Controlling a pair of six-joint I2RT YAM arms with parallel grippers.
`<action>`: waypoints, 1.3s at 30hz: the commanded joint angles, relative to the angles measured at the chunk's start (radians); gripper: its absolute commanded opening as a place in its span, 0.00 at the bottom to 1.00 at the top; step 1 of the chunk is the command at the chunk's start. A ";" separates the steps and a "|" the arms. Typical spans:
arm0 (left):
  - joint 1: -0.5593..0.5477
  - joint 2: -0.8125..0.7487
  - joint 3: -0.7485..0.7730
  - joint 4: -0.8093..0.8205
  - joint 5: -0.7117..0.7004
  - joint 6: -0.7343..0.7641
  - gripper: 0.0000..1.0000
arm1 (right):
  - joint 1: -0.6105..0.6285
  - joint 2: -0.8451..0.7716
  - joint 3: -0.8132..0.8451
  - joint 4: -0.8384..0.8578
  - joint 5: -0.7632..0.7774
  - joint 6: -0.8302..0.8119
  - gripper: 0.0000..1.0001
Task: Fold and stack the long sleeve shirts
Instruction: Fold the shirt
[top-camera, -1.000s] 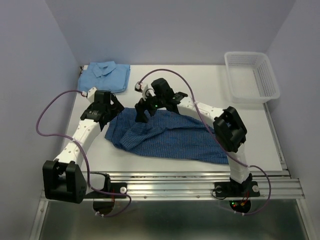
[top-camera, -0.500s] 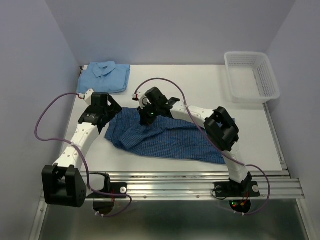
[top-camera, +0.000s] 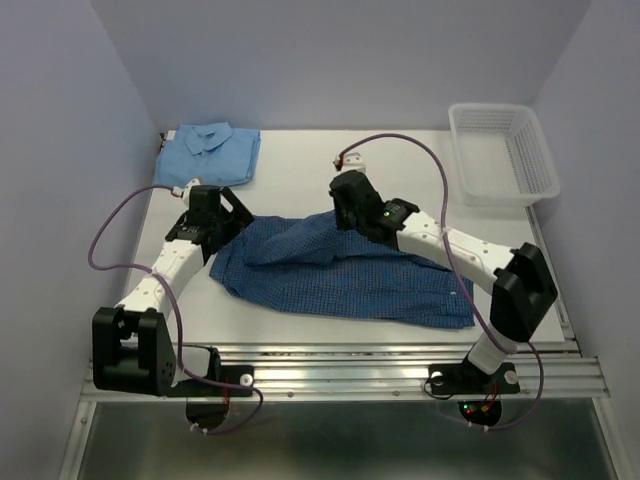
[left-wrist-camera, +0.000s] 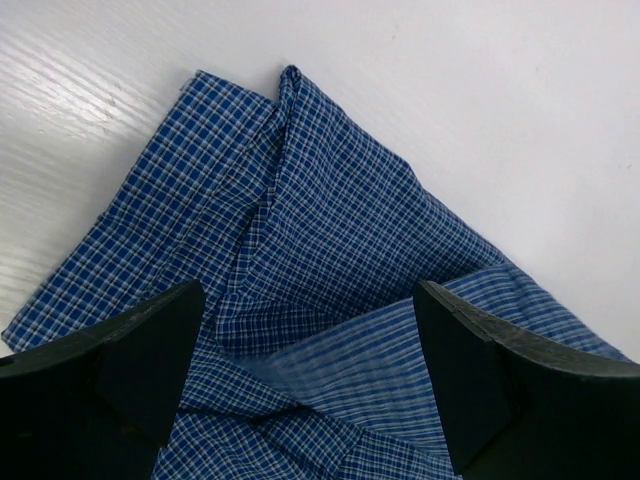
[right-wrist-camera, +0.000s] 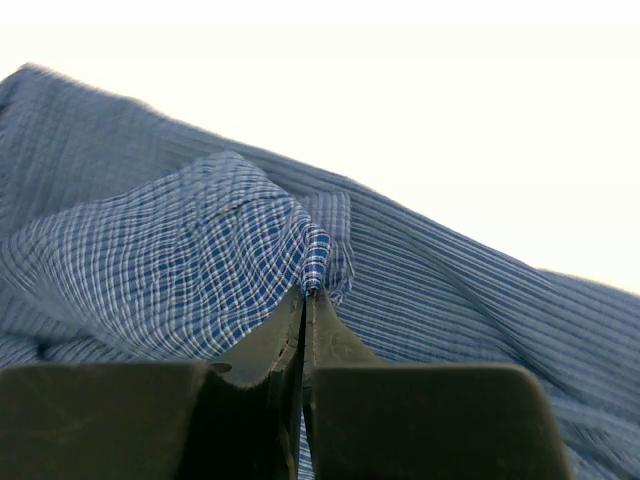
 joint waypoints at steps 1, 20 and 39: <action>0.004 0.056 0.041 0.060 0.078 0.028 0.99 | 0.002 -0.082 -0.055 -0.107 0.315 0.122 0.02; -0.036 0.237 0.130 0.117 0.186 0.051 0.99 | 0.002 -0.254 -0.227 -0.136 0.227 0.156 0.10; -0.036 0.291 0.163 0.037 0.100 0.068 0.99 | 0.002 -0.248 -0.302 -0.083 -0.201 -0.034 1.00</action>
